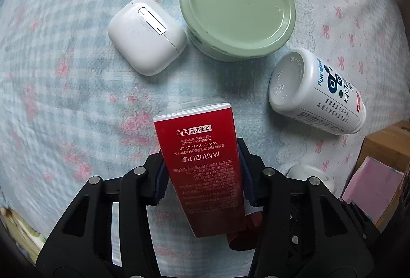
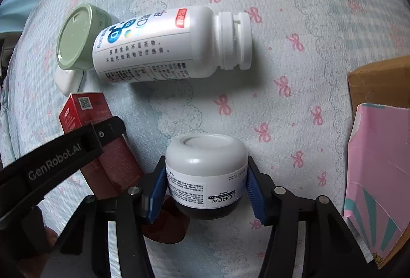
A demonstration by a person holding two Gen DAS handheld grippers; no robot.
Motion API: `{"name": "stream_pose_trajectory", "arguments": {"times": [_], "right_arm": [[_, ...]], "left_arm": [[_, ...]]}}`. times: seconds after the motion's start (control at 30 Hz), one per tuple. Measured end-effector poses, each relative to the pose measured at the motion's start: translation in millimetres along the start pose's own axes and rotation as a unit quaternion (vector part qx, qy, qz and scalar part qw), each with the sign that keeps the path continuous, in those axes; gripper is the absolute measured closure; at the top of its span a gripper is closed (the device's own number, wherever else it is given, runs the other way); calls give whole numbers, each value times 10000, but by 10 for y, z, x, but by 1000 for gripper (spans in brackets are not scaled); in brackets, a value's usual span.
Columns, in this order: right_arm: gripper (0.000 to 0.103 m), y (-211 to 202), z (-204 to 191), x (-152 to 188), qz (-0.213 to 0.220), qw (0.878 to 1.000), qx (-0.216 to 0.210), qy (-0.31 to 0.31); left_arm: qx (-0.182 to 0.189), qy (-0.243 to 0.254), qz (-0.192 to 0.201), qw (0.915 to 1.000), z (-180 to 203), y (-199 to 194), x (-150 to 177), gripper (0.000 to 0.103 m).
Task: Organize rigid objects
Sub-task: 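Grasp the red box with the left tool while the right tool grasps the white L'Oreal jar, then carry red box and white jar into the cardboard box and release both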
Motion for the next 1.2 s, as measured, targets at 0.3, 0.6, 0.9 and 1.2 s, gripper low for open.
{"name": "stream_pose_trajectory", "arguments": {"times": [0.3,0.6,0.9,1.2], "right_arm": [[51,-223,157,-15,130,9998,-135,116],[51,-702,245,173,658,9973,-164,296],[51,-1412,281,737,1130,9928,-394,-87],[51,-2066,431,1254,1486,9870,-602,-123]], "left_arm": [[205,32,271,9994,-87,-287,206,62],[388,64,778,9962,-188,-916,597,62],[582,409,1505,9861,-202,-1729,1156,62],[885,649,1920,9752,128,-2185,1647,62]]}}
Point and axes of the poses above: each gripper's, at about its wrist camera, not at the fingertips, and y roughly the way its jaws point, z to its right, x to its underside, the point moved 1 cm from there along y, roughly the way its jaws point, and after that the axes turned 14 degrees about y, right-handed, at the moved point
